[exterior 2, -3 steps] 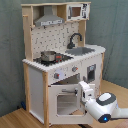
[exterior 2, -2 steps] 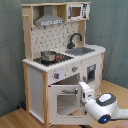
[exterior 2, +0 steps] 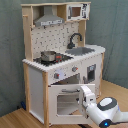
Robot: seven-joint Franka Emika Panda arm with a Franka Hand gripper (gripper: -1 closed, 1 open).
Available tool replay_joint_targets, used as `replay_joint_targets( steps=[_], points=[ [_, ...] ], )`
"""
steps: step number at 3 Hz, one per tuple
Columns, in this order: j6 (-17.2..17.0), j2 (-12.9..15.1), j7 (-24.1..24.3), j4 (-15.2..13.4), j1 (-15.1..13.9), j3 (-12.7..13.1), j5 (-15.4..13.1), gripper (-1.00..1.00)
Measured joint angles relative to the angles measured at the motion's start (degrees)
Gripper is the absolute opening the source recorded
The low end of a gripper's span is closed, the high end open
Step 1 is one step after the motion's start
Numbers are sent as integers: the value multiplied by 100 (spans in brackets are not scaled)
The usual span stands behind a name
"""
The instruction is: Play with the kitchen
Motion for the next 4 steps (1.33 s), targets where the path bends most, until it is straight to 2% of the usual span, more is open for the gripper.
replay_joint_targets(
  steps=[1, 2, 3, 4],
  points=[
    [-356, 14, -22, 258, 80, -216, -303, 100],
    [-464, 19, -133, 625, 87, -285, -734, 100],
    [-520, 21, -549, 869, 117, -512, -1022, 100],
    [-473, 35, -1070, 988, 133, -706, -1155, 100]
  ],
)
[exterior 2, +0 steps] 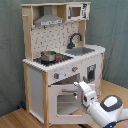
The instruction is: Play with the kitchen
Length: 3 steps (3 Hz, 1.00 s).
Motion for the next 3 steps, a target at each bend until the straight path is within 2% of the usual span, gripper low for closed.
replay_joint_targets(
  steps=[3],
  points=[
    [376, 194, -2013, 54, 6, -545, -21, 100]
  ],
)
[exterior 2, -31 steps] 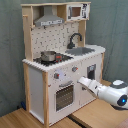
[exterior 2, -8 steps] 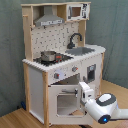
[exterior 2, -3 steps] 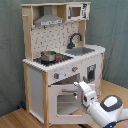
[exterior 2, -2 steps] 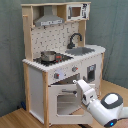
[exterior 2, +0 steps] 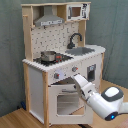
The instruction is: Play with the kitchen
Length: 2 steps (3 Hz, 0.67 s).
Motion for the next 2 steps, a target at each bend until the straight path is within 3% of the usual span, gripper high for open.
replay_joint_targets(
  steps=[2],
  points=[
    [67, 248, -1344, -124, 131, -373, 19, 100]
  ],
)
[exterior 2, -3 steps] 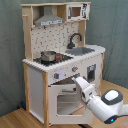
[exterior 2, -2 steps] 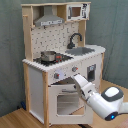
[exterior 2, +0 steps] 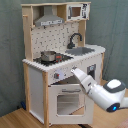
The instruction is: Play with the kitchen
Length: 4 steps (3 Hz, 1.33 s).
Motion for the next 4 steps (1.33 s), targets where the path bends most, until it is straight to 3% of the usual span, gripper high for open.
replay_joint_targets(
  steps=[2, 4],
  points=[
    [-78, 288, -1351, -316, 401, -588, 89, 100],
    [-432, 584, -2479, -745, 943, -1208, 270, 100]
  ],
)
